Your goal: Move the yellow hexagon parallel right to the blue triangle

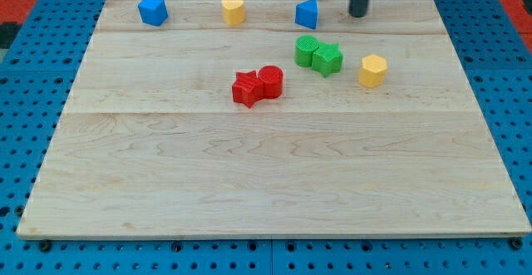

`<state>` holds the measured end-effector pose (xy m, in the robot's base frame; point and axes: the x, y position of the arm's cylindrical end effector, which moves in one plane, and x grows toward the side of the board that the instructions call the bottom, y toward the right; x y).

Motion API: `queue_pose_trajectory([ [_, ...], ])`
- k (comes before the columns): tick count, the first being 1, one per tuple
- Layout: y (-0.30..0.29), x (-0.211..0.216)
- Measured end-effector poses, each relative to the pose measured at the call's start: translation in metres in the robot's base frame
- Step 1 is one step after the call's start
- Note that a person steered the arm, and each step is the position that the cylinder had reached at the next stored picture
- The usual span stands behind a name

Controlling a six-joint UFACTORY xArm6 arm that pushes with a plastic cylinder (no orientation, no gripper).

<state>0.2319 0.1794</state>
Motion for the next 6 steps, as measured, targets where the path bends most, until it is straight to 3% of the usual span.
queue_pose_trajectory([
  [1, 0.065, 0.023],
  [2, 0.129, 0.088],
  [3, 0.112, 0.152],
  [4, 0.064, 0.187],
  [6, 0.016, 0.197],
])
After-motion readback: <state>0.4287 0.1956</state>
